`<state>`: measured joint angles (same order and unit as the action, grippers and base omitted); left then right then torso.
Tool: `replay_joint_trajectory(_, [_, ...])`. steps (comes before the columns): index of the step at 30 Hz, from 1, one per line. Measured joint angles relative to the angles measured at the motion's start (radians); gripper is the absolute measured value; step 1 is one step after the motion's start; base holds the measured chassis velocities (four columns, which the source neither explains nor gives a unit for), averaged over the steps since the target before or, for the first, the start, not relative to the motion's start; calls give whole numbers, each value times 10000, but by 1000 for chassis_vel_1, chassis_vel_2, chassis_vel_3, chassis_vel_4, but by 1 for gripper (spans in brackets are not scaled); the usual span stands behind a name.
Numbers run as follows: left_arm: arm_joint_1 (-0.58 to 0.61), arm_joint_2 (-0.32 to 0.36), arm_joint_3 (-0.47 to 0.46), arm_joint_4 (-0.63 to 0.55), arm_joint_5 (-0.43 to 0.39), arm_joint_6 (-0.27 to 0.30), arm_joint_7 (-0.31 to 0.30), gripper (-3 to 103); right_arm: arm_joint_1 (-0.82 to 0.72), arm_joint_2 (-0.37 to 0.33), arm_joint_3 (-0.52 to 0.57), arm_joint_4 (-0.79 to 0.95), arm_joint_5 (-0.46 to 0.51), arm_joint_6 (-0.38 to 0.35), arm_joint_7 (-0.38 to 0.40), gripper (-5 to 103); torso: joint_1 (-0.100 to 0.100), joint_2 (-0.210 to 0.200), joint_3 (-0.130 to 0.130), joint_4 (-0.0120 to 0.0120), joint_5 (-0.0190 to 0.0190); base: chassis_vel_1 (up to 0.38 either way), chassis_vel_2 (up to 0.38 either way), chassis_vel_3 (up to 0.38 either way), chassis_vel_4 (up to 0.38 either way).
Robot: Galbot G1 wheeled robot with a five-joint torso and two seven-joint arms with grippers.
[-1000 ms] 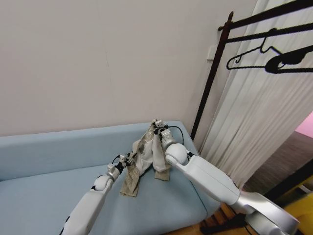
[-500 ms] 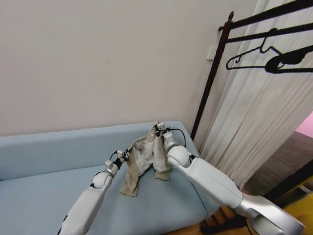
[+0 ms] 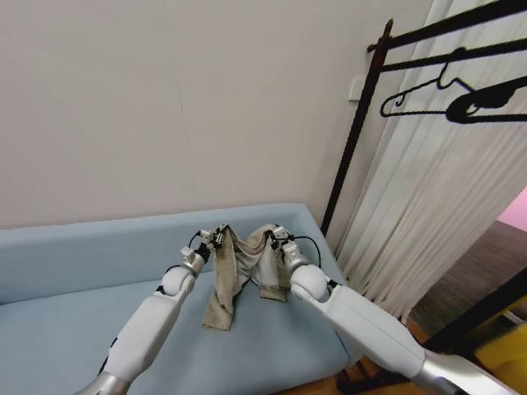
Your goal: Pick up the clothes from the sofa and hang them on the clothes hanger.
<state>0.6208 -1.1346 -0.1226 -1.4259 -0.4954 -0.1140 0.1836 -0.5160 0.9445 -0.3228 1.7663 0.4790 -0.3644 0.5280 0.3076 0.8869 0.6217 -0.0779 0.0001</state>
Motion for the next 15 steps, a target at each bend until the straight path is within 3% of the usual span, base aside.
replay_joint_trajectory(2, [-108,43,99,-101,-12,32,-70,7,-255,-97,80,7,-15,31,-18,52,0,-1,0,-1,1,0,0,0,0])
replay_joint_trajectory(4, [-174,75,149,-155,-20,44,-96,7,-396,-173,132,49,3,35,-22,52,1,0,1,1,0,0,0,0,0])
replay_joint_trajectory(5, [-285,132,229,-238,-78,76,-143,7,-660,-296,202,154,94,36,-32,63,0,0,0,0,0,0,0,0,0])
replay_joint_trajectory(6, [-359,173,273,-283,-122,100,-165,7,-824,-355,232,226,173,36,-35,63,0,0,0,-1,-1,0,0,0,0])
replay_joint_trajectory(8, [-471,232,320,-334,-185,146,-180,7,-1017,-418,260,318,291,25,-37,74,0,-1,0,-1,0,0,0,0,0])
replay_joint_trajectory(10, [-545,273,356,-363,-225,173,-184,7,-1172,-439,284,373,392,-1,-34,74,0,0,0,-2,0,0,0,0,0])
replay_joint_trajectory(11, [-635,337,413,-400,-268,192,-186,7,-1370,-422,298,385,532,-45,-9,85,0,0,0,-2,0,0,0,0,0])
replay_joint_trajectory(15, [-702,435,494,-503,-350,236,-203,7,-1586,-293,342,320,735,-125,62,95,0,0,0,1,-1,0,0,0,0])
